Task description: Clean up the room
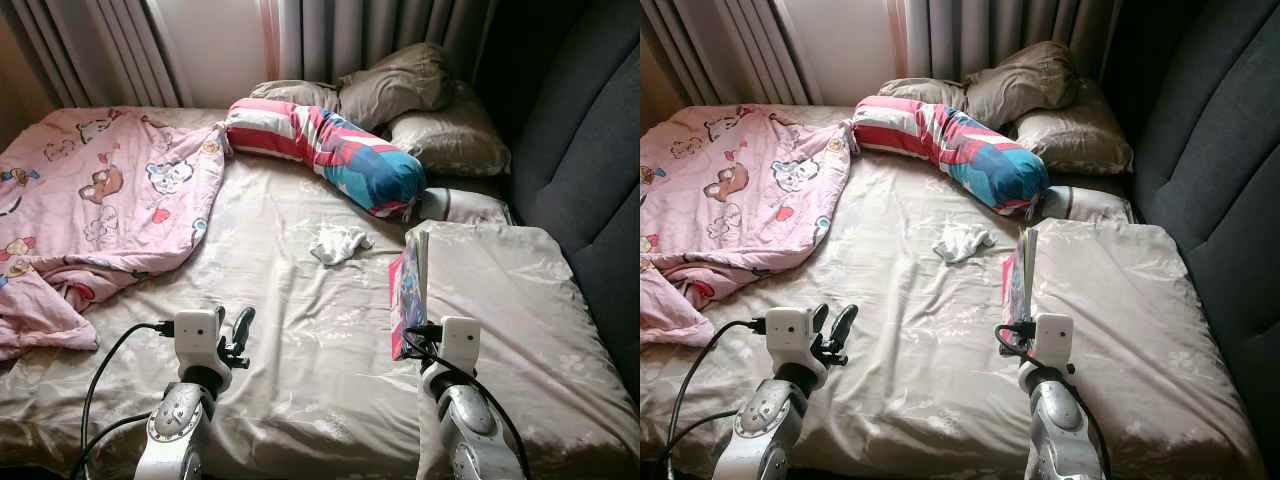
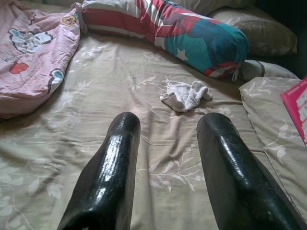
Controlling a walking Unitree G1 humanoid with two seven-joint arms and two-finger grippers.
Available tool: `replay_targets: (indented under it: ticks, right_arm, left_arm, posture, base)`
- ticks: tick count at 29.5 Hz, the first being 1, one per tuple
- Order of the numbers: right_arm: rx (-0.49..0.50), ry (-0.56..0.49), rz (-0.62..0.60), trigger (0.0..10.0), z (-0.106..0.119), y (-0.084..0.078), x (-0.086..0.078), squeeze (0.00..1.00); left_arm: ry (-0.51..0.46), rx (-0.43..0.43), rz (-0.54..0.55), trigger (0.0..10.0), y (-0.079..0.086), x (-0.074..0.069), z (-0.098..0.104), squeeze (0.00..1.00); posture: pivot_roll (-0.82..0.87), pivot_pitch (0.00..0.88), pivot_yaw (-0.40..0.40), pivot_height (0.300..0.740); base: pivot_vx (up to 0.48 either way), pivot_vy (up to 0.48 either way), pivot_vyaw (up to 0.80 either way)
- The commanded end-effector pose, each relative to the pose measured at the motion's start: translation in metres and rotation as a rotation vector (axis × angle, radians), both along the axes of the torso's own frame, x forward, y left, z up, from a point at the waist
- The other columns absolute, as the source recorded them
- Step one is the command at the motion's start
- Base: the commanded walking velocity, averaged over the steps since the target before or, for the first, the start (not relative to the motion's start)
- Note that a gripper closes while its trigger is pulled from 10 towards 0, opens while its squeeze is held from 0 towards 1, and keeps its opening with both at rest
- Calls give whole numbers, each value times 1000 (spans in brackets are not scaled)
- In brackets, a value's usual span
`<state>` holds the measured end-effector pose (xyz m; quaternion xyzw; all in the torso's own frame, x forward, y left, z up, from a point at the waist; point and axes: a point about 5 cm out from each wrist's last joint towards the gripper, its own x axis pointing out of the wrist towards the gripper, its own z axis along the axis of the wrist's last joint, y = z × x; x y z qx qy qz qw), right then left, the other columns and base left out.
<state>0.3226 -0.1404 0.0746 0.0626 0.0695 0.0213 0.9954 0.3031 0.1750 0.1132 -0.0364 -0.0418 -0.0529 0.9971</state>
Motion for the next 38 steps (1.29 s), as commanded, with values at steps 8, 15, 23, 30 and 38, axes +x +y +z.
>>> replay_targets:
  ticks: [8,15,23,30,38]
  right_arm:
    - [-19,10,21,10000,0,3,1,0]
    - [-17,16,32,10000,-1,4,1,0]
    - [-13,13,30,10000,-2,4,2,0]
    - [-10,44,31,10000,-5,5,6,0]
    - [1,48,24,10000,-4,5,10,0]
  left_arm:
    - [18,-1,-7,10000,-1,-5,-4,0]
    - [18,0,-11,10000,-2,-5,-4,0]
    - [19,2,-15,10000,-2,-5,-4,0]
    - [21,4,-15,10000,-2,-5,-4,0]
    - [20,7,-10,10000,0,-6,-4,0]
  posture:
    - [55,223,-25,716]
    - [56,218,-25,676]
    - [58,213,-24,656]
    - [64,212,-25,656]
    - [68,217,-24,656]
  base:
    - [0,0,0]
    - [0,0,0]
    - [0,0,0]
    - [0,0,0]
    - [0,0,0]
